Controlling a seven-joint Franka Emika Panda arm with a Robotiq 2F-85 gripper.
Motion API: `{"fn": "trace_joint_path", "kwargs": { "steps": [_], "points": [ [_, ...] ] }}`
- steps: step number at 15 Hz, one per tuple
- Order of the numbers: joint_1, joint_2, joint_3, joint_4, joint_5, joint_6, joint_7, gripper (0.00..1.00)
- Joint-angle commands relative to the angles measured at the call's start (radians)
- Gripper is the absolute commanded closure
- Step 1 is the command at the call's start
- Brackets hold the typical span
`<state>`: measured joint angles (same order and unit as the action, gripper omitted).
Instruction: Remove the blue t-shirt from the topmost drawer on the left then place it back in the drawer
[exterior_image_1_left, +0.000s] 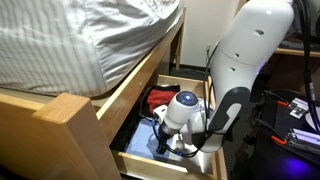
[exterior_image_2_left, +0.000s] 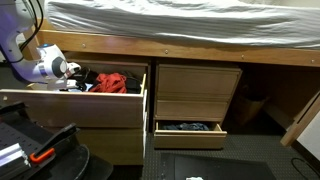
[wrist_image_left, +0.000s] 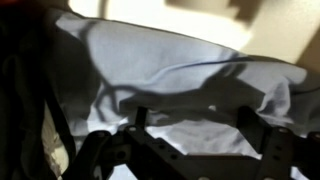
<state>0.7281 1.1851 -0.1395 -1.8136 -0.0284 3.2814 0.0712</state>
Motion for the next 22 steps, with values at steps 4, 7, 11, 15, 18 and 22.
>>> {"fn": "trace_joint_path", "kwargs": {
  "steps": [4,7,11,15,18,22],
  "points": [
    [-0.033,-0.001,0.028,0.014,0.004,-0.045,-0.026,0.61],
    [-0.038,-0.005,0.024,0.024,0.003,-0.063,-0.025,0.8],
    [-0.046,-0.01,0.028,0.04,-0.003,-0.101,-0.022,0.95],
    [-0.028,-0.039,0.008,0.025,-0.003,-0.101,-0.009,0.95],
    [0.229,-0.143,-0.222,-0.221,0.122,0.136,0.09,0.95],
    [0.507,-0.217,-0.423,-0.337,0.397,0.195,0.024,0.95]
  ]
}}
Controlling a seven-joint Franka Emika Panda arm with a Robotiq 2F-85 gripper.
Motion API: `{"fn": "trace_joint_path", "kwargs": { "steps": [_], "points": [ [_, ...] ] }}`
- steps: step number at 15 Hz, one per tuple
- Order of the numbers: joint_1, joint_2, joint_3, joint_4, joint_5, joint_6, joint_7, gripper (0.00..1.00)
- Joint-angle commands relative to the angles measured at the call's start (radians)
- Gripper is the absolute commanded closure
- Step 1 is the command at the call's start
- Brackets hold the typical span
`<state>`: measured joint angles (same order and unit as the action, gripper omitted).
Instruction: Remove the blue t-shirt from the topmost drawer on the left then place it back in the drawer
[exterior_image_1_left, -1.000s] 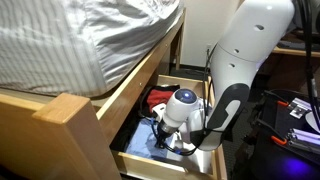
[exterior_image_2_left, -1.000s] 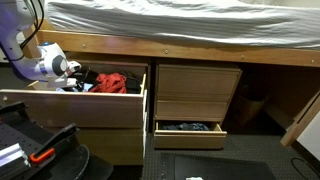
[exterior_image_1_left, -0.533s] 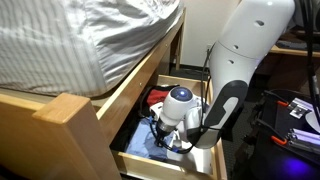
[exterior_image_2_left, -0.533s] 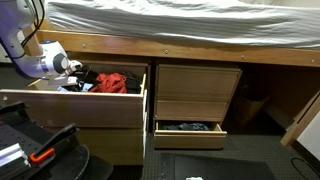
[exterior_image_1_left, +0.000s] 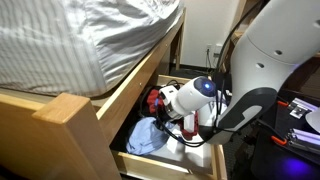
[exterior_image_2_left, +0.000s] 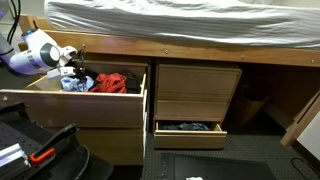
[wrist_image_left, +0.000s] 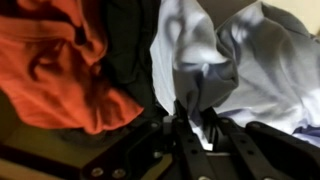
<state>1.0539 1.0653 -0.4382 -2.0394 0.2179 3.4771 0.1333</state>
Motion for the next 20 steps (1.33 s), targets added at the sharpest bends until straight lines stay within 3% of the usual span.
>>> {"fn": "trace_joint_path", "kwargs": {
  "steps": [1,7,11,14,17,19,20],
  "points": [
    [0.247,-0.128,-0.168,-0.157,0.191,-0.003,-0.048,0.95],
    [0.629,-0.309,-0.464,-0.397,0.299,-0.017,-0.087,0.95],
    [0.933,-0.341,-0.76,-0.52,0.383,-0.082,-0.126,0.95],
    [1.161,-0.272,-1.006,-0.566,0.456,-0.189,-0.176,0.95],
    [1.383,-0.141,-1.249,-0.584,0.488,-0.384,-0.204,0.95],
    [1.505,-0.044,-1.404,-0.59,0.451,-0.533,-0.197,0.95],
    [1.559,-0.013,-1.482,-0.598,0.343,-0.583,-0.125,0.95]
  ]
}}
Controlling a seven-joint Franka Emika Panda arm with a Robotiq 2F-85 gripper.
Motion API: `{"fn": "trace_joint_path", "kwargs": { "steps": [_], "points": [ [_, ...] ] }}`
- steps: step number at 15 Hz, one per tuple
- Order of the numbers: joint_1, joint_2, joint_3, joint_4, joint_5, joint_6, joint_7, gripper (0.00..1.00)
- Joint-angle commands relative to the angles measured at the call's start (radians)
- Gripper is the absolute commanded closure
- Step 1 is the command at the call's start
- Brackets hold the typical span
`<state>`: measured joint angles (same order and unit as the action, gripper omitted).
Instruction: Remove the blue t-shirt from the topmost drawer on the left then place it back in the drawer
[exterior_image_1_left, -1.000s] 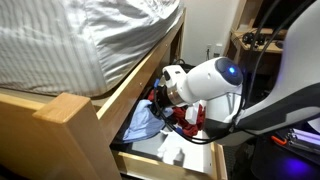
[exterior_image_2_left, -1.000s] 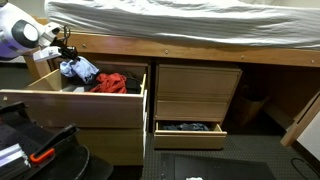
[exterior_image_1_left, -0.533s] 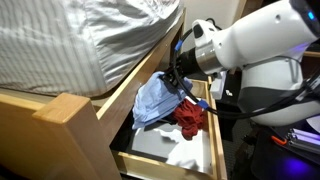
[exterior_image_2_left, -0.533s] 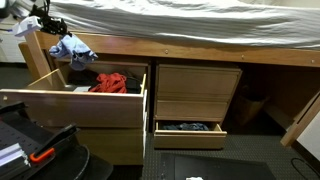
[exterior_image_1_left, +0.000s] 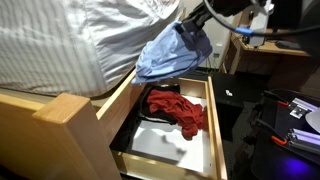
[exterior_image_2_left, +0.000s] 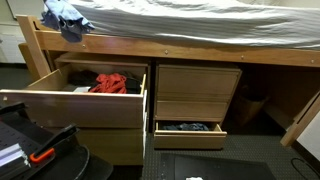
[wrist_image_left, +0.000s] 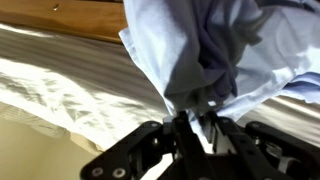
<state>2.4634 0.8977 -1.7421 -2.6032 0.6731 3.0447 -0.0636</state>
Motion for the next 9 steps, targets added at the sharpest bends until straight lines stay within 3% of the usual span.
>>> {"fn": "trace_joint_path", "kwargs": {
  "steps": [1,2,3,5,9],
  "points": [
    [0.179,0.218,-0.227,-0.024,-0.157,-0.188,0.084,0.95],
    [0.207,0.257,-0.258,-0.031,-0.205,-0.186,0.106,0.95],
    [0.162,0.307,-0.248,0.013,-0.151,-0.209,0.049,0.95],
    [0.184,0.341,-0.312,-0.007,-0.27,-0.179,0.125,0.95],
    [0.104,0.384,-0.409,0.041,-0.332,-0.188,0.168,0.95]
  ]
}}
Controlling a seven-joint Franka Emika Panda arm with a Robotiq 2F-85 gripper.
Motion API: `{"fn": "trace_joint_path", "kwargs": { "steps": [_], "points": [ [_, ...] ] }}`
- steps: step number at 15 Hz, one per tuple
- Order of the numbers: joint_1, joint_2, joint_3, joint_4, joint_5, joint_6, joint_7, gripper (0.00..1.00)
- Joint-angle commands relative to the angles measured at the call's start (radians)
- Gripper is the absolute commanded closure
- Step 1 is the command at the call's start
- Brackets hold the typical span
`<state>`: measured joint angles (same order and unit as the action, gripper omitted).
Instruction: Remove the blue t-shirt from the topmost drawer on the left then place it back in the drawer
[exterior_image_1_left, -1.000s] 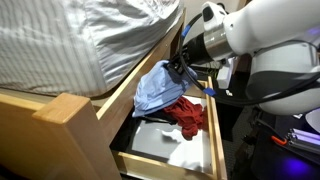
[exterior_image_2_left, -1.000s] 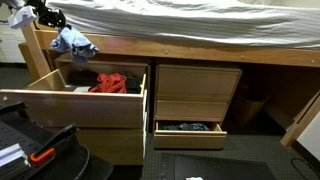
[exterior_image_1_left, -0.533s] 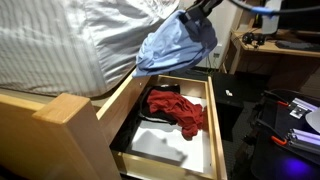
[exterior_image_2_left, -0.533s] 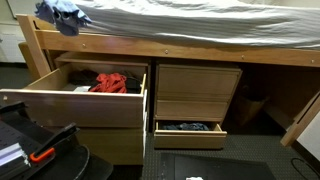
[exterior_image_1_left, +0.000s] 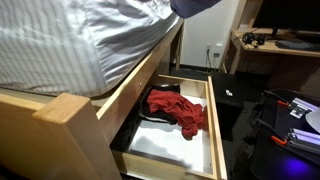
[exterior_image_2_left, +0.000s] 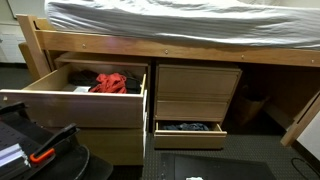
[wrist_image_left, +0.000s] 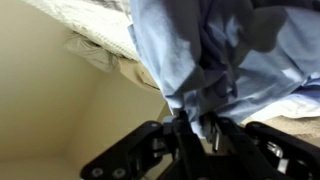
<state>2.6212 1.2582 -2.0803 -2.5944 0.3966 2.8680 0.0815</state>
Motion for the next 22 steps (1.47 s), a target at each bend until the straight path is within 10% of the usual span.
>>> {"fn": "trace_joint_path", "kwargs": {
  "steps": [1,22],
  "points": [
    [-0.085,0.016,-0.097,0.056,-0.07,-0.012,0.021,0.95],
    [-0.168,-0.215,-0.146,0.373,-0.223,0.137,-0.073,0.95]
  ]
}}
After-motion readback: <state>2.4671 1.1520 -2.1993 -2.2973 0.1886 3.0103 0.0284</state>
